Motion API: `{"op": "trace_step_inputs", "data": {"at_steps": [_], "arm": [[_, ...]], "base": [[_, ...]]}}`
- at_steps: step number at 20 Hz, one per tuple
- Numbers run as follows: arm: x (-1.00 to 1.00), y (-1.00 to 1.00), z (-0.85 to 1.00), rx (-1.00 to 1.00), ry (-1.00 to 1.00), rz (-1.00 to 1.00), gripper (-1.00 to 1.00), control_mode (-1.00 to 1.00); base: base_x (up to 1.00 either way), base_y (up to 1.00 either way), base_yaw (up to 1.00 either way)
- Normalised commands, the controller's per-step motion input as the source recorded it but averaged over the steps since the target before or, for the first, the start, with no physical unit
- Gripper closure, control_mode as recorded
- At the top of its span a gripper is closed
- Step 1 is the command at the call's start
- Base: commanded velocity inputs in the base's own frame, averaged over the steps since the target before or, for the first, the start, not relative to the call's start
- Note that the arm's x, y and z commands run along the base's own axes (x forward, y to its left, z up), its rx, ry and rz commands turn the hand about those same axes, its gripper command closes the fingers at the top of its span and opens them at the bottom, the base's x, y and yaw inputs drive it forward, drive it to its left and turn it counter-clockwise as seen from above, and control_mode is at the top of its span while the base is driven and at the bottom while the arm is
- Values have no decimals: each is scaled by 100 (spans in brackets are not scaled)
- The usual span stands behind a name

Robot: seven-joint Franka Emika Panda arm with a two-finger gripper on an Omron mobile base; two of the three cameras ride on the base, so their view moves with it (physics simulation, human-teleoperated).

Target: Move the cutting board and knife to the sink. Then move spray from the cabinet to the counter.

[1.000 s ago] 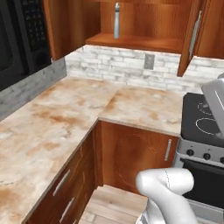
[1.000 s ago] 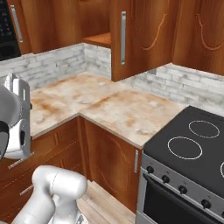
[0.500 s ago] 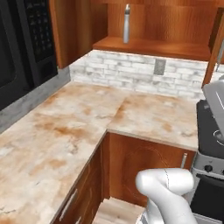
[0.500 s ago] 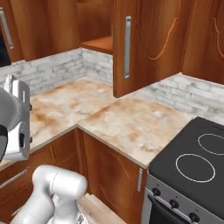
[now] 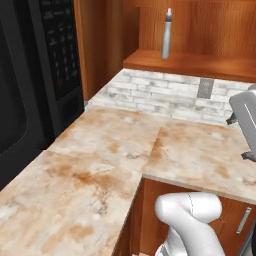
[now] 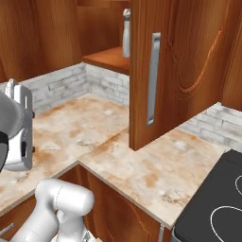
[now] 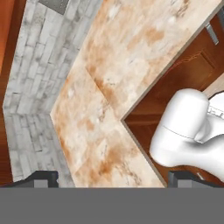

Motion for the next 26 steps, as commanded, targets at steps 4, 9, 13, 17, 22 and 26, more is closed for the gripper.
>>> {"op": "trace_step_inputs", "data": {"at_steps": [4,9,13,17,22,26], "arm": [[0,0,0,0,0,0,-100,100],[0,0,0,0,0,0,-100,100],[0,0,0,0,0,0,-100,100],[0,0,0,0,0,0,-100,100],[0,0,0,0,0,0,-100,100],[0,0,0,0,0,0,-100,100]], "base": [[94,0,-6],[78,-7,-6],[22,-70,-7],[52,15,-4],[94,31,-1],[100,41,0]]}}
